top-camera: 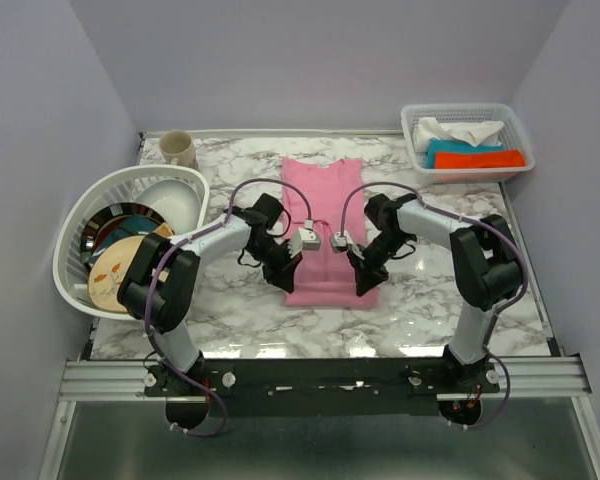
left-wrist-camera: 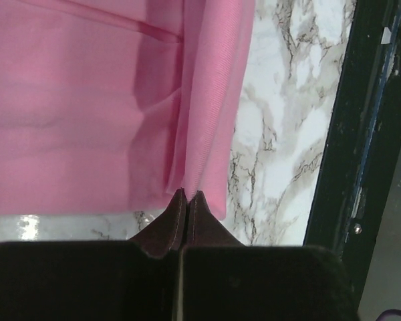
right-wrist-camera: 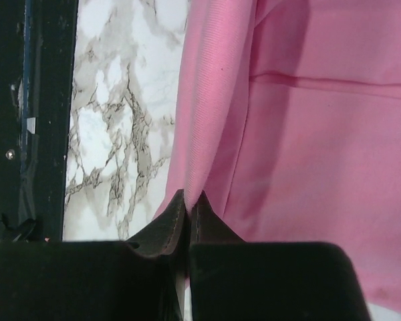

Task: Roll the t-shirts
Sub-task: Roll the T-shirt to the center of the board.

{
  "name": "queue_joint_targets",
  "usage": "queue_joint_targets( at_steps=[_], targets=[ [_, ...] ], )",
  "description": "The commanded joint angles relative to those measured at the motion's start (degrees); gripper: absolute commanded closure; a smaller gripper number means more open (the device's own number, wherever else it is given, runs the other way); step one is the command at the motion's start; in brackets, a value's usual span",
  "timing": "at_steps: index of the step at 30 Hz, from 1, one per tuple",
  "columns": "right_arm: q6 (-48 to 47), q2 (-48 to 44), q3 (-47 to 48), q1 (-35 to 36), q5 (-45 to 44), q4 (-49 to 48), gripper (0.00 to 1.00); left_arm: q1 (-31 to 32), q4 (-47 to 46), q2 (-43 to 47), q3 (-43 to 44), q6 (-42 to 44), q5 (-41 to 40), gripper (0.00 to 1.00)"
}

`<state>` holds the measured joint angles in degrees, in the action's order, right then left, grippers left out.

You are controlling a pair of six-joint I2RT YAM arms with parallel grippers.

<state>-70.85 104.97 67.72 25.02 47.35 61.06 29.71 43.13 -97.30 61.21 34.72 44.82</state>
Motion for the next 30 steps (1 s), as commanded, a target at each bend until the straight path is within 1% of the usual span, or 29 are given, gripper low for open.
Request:
queue_joint_targets(
  at_steps=[1, 6, 13, 19, 21, 24, 25, 27, 28, 30],
  targets=[
    [-2.54, 3.31, 2.06, -0.93, -0.77, 5.13, 0.92, -2.64, 0.28, -2.46, 2.33, 0.00, -3.68, 1.00],
    [-2.89, 5.07, 3.81, -1.20, -0.77, 5.74, 0.92, -3.61, -1.38, -3.86, 2.69, -1.23, -5.70, 1.00],
    [-2.19, 8.58, 8.30, -1.72, -0.68, 8.64, 0.91, -4.14, -2.26, -5.54, 3.04, -3.08, -5.97, 1.00],
    [1.41, 12.36, 12.16, -1.72, -2.52, 8.90, 0.90, -5.10, -5.51, -5.71, 2.69, -7.38, -9.65, 1.00],
    [3.34, 14.03, 12.96, -1.72, -4.19, 8.73, 0.89, -5.45, -7.87, -5.62, 2.86, -10.18, -12.12, 0.93],
    [5.27, 15.26, 13.57, -1.64, -6.04, 7.77, 0.87, -5.63, -8.77, -5.54, 3.04, -10.99, -12.82, 0.82],
    [5.80, 15.61, 13.58, -1.72, -6.48, 6.80, 0.86, -5.63, -8.77, -5.36, 2.86, -11.25, -13.00, 0.76],
    [6.95, 16.49, 14.89, -1.72, -6.84, 7.49, 0.86, -5.63, -9.64, -4.66, 2.34, -11.78, -14.05, 0.72],
    [7.82, 17.37, 15.42, -1.64, -7.01, 7.41, 0.86, -5.63, -9.91, -4.22, 1.55, -11.95, -14.58, 0.66],
    [8.97, 18.34, 17.09, -1.64, -7.27, 7.76, 0.85, -5.63, -11.22, -2.38, 0.50, -12.31, -15.98, 0.62]
  ],
)
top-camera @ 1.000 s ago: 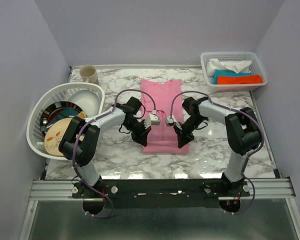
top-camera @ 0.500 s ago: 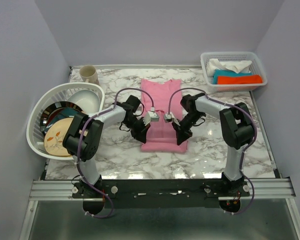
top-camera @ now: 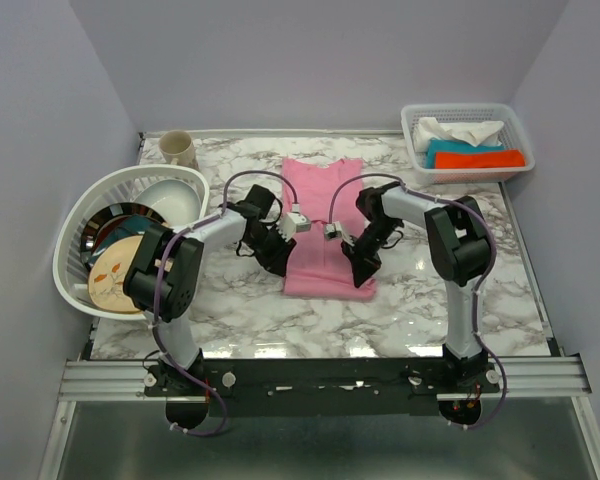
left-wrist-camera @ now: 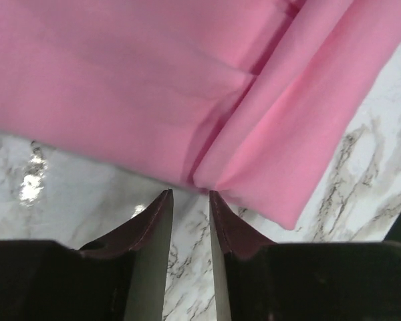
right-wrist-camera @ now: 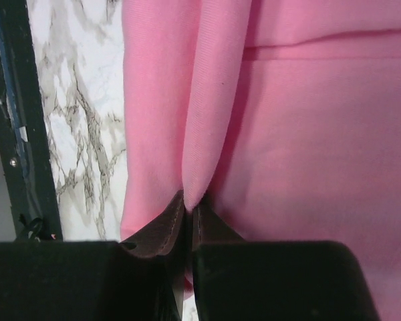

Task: Roll the t-shirts
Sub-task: Roll the T-shirt to the center of the board.

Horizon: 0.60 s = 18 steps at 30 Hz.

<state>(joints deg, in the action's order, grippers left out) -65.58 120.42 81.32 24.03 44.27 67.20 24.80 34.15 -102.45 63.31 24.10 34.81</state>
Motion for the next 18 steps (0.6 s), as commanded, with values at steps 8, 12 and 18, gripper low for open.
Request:
queue_joint_targets(
  at_steps=[8, 12, 18],
  targets=[
    [6.78, 6.92, 7.27, -0.13, -5.95, 3.29, 0.85, 2.62, -12.42, 21.55, -11.44, -2.30, -11.77, 0.42],
    [7.92, 8.25, 8.77, 0.05, -6.39, 4.34, 0.85, 11.22, -25.93, 33.00, -21.71, 2.59, -16.60, 0.32],
    [8.63, 10.27, 11.05, 0.31, -6.92, 6.28, 0.85, 24.41, -39.75, 38.21, -34.21, 9.48, -26.09, 0.27]
  ],
)
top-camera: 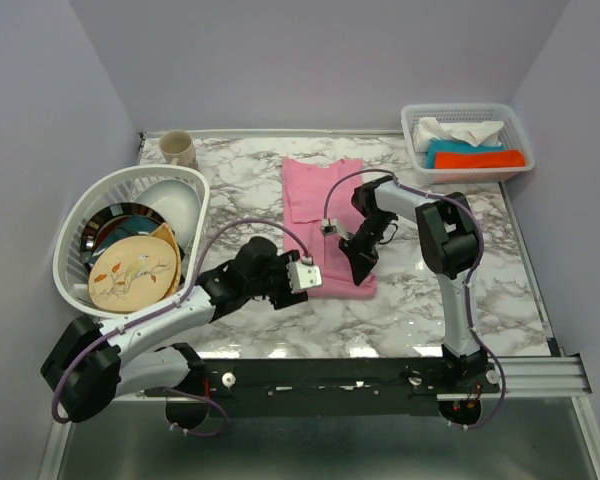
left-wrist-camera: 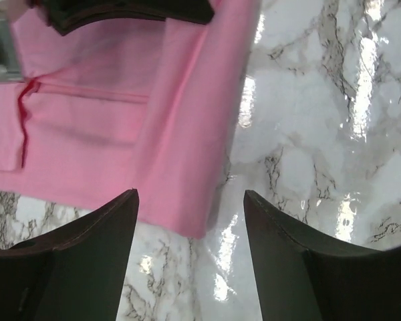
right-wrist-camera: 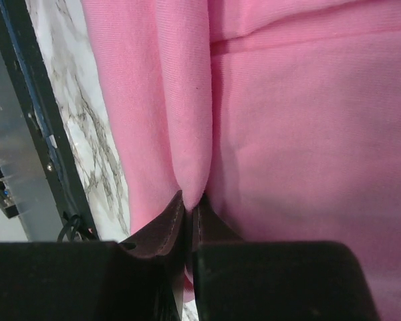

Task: Roll the t-shirts
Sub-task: Roll the T-shirt to the center of the board.

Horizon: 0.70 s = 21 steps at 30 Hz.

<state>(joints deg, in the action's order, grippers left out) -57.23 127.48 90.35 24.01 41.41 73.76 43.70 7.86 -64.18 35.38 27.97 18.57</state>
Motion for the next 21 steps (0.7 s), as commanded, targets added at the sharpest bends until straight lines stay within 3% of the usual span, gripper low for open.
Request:
queue_joint_targets(
  at_steps=[1, 8, 21],
  targets=[
    [0.19, 3.56, 2.29, 0.34, -4.05, -0.02, 0.85, 6.30, -14.79, -0.33, -7.85, 5.78, -10.74, 0.21],
    [0.63, 3.74, 2.55, 0.42, -4.23, 0.16, 0.85, 12.01, -25.17, -3.58, -12.79, 7.45, -18.13, 0.18],
    [-0.42, 3.39, 5.71, 0.95, -2.57, 2.44, 0.86, 14.57, -21.14, -6.30, -12.17, 11.23, -20.42, 0.24]
  ],
)
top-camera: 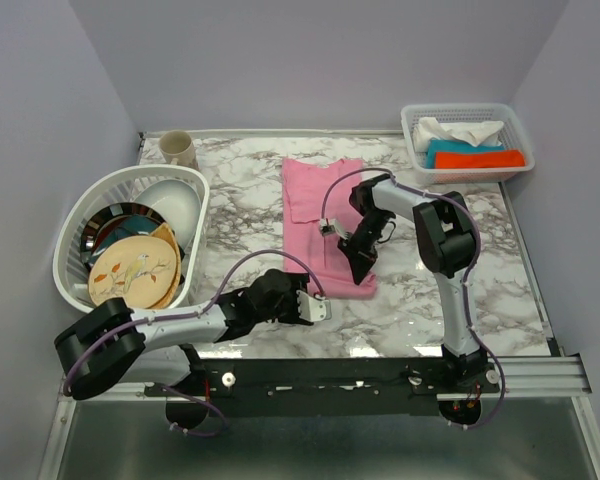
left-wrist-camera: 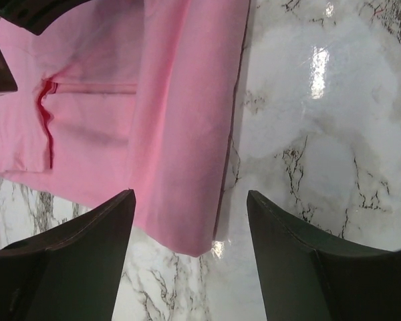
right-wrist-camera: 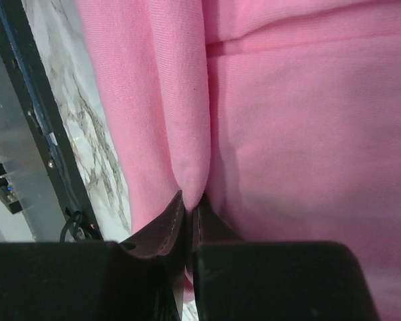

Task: Roll the t-shirts
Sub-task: Roll the T-shirt to the center of the board.

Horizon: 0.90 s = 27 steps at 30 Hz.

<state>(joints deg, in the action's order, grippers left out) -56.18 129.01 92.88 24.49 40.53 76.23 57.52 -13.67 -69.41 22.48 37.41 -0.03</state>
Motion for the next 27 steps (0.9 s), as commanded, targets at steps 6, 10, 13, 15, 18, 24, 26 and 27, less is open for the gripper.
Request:
queue_joint_targets(
  at_steps=[6, 10, 13, 15, 18, 24, 26, 27],
  targets=[
    [-2.00, 3.97, 7.04, 1.00, -1.51, 2.35, 0.86, 2.42, 0.49, -4.50, 1.43, 3.99, -4.44, 0.30],
    [-2.53, 5.02, 7.23, 1.17, -2.21, 3.05, 0.86, 2.42, -0.65, -6.53, 0.90, 6.53, -5.59, 0.36],
    [-2.97, 5.29, 6.88, 1.26, -2.57, 3.14, 0.86, 2.42, -0.92, -8.55, 0.99, 6.45, -7.52, 0.40],
    [-2.97, 5.29, 6.96, 1.35, -2.56, 3.05, 0.86, 2.42, -0.92, -9.78, 1.25, 6.36, -8.31, 0.43],
    [-2.70, 5.55, 7.31, 1.52, -2.56, 3.23, 0.85, 2.42, 0.31, -10.66, 1.86, 6.45, -7.62, 0.63],
    [-2.26, 1.78, 3.38, 1.18, -2.83, 0.86, 0.64, 1.81, 7.75, -10.31, 4.93, 6.10, -3.58, 1.00],
    [-2.53, -3.91, 0.82, -0.40, -2.13, -2.56, 0.63, 0.59, 10.93, -9.96, 7.56, 5.75, -0.07, 1.00],
    [-2.18, -6.29, -0.84, -1.02, -1.34, -4.14, 0.62, -0.29, 13.56, -9.61, 8.54, 4.70, 2.38, 1.00]
  ],
)
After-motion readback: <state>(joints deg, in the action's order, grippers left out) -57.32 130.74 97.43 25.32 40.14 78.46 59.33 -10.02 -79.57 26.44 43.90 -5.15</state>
